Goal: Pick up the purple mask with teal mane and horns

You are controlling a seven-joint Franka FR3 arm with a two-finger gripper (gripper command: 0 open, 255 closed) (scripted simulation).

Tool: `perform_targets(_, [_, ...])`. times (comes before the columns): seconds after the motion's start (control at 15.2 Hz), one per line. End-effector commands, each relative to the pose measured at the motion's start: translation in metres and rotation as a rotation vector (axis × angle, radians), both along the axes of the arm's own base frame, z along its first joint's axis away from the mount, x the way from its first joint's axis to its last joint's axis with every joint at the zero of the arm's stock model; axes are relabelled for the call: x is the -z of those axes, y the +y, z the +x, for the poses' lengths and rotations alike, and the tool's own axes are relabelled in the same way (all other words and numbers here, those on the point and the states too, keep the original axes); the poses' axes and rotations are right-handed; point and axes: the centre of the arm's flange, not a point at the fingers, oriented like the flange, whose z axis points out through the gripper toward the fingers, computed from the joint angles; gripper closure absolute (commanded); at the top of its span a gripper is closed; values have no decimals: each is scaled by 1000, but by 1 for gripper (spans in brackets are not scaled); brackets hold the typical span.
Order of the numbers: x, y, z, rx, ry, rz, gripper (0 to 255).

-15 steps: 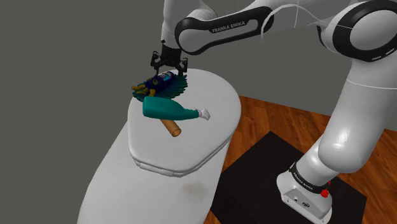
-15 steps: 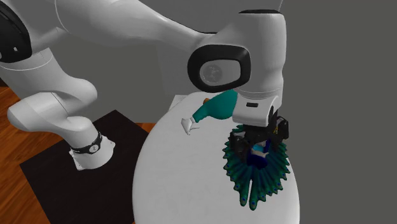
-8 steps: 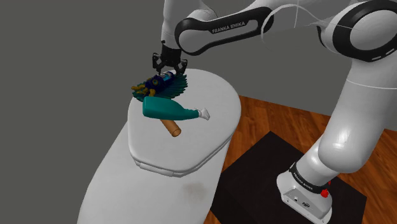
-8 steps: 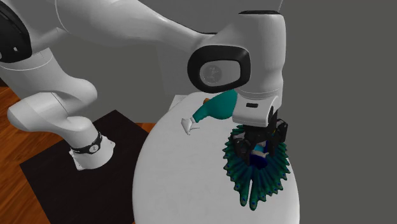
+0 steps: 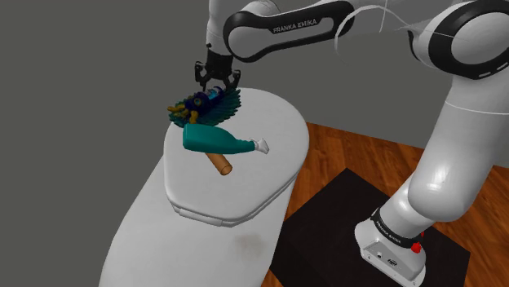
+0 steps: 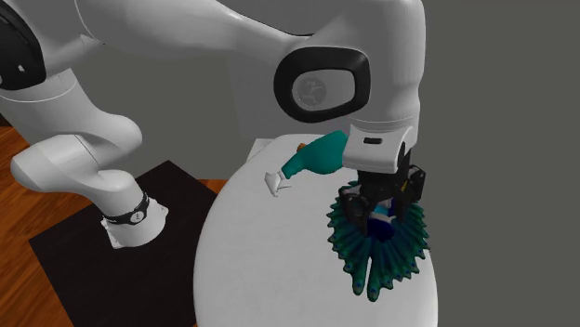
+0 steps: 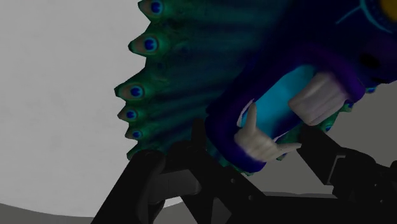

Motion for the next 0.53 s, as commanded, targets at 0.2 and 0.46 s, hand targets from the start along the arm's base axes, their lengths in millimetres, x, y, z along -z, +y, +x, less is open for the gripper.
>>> perform_targets(0.2, [-26, 0, -1, 0, -1, 0, 255])
perform_targets(0.46, [-48, 0, -1, 0, -1, 0, 255])
